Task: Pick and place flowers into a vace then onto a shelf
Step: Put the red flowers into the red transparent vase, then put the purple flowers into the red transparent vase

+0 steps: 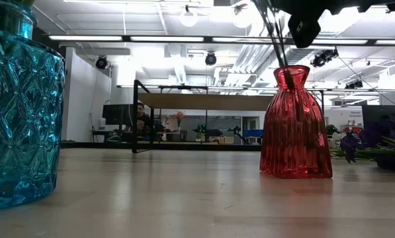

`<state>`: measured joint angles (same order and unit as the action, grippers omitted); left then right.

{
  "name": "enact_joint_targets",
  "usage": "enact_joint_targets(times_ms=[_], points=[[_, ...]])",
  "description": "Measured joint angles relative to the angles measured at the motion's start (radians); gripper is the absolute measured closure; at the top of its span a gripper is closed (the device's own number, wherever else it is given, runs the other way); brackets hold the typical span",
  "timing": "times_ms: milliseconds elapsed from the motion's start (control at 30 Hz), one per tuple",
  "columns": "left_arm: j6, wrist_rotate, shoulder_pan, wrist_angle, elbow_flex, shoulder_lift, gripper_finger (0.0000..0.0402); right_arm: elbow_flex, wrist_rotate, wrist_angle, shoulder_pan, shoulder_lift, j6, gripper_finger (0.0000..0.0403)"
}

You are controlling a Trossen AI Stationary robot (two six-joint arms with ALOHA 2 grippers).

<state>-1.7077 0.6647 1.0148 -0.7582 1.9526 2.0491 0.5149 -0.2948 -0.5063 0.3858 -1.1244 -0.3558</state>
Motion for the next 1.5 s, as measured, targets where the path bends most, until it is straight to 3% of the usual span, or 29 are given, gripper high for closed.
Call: enact_joint_targets(times_ms=[167,333,533,633,900,1133,1500], points=[[0.0,0.0,0.0,0.0,0.0,0.0,0.0163,0.0,0.097,0.045,-0.007,0.006,0.043,0.0268],[0.0,-0.001,0.0,0.0,0.0,0.0,0.0163,0.0,0.114,0.133,-0.007,0.068,0.066,0.0245],[0.005,-0.001,0.0,-0.001,0.0,0.0,0.0163,0.0,0.113,0.315,-0.007,0.204,0.035,0.0236],[0.006,-0.002,0.0,-0.001,0.0,0.0,0.0163,0.0,0.162,0.43,-0.007,0.279,-0.01,0.024],[0.008,-0.002,0.0,-0.002,0.0,0.0,0.0163,0.0,0.417,0.814,-0.006,0.433,-0.297,0.0273],[0.008,-0.003,0.0,-0.002,0.0,0.0,0.0163,0.0,0.719,1.114,0.034,0.432,-0.701,0.029],[0.008,0.001,0.0,-0.009,0.0,0.0,0.0163,0.0,0.677,1.123,0.132,0.339,-0.925,0.0267]])
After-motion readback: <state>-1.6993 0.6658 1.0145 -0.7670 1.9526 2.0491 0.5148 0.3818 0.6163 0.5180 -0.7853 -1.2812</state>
